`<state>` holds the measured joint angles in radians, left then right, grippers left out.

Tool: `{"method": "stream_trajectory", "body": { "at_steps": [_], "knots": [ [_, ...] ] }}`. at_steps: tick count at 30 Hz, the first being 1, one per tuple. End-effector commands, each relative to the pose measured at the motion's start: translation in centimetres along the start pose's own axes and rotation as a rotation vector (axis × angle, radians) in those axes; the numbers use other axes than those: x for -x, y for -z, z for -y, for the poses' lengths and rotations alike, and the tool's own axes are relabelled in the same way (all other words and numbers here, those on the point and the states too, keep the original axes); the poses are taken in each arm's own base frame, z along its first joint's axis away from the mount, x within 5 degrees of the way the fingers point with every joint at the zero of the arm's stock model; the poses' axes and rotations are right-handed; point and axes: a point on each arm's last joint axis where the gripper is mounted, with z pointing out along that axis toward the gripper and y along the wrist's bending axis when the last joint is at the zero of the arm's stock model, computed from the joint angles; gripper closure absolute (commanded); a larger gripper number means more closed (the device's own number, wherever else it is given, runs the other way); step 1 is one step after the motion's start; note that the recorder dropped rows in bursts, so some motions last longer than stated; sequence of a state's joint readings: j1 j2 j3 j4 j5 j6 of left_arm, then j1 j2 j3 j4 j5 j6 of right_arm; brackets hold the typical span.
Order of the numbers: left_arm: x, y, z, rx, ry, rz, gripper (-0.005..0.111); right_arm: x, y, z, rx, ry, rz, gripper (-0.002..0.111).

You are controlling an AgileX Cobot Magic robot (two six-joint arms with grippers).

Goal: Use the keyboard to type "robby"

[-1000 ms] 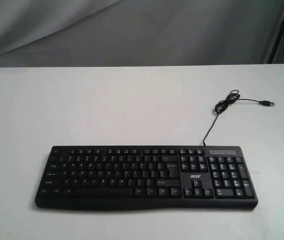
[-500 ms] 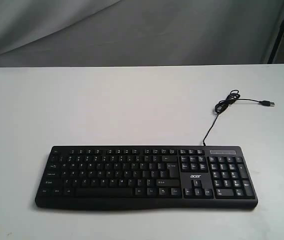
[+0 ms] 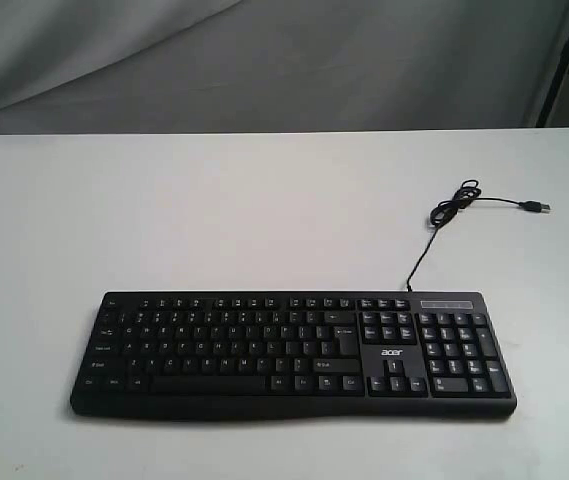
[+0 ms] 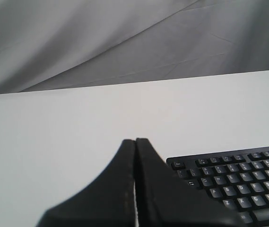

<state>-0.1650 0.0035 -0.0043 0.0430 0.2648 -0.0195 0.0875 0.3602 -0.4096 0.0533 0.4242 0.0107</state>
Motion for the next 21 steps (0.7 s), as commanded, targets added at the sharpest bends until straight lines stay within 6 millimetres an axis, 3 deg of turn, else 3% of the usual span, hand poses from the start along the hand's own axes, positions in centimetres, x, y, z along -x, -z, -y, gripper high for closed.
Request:
{"method": "stream_trajectory", "body": {
  "at_steps": [1, 5, 10, 16, 21],
  "knots": [
    [-0.1, 0.0, 0.0, -0.005, -0.003, 0.007, 0.107, 3.6, -1.7, -0.2, -0.003, 0.009, -0.030, 0.108],
    [-0.1, 0.0, 0.0, -0.005, -0.003, 0.007, 0.107, 4.3, -4.2, -1.3, 0.067, 0.000, -0.112, 0.108],
    [-0.1, 0.0, 0.0, -0.005, -0.003, 0.007, 0.107, 2.8, -7.0, -4.5, 0.232, 0.032, -0.254, 0.108],
    [-0.1, 0.0, 0.0, -0.005, -0.003, 0.007, 0.107, 1.2, -11.1, -11.6, 0.419, 0.124, -0.530, 0.108],
    [-0.1, 0.0, 0.0, -0.005, -0.003, 0.007, 0.107, 3.2, -14.4, -18.9, 0.595, 0.305, -0.605, 0.108]
  ]
}}
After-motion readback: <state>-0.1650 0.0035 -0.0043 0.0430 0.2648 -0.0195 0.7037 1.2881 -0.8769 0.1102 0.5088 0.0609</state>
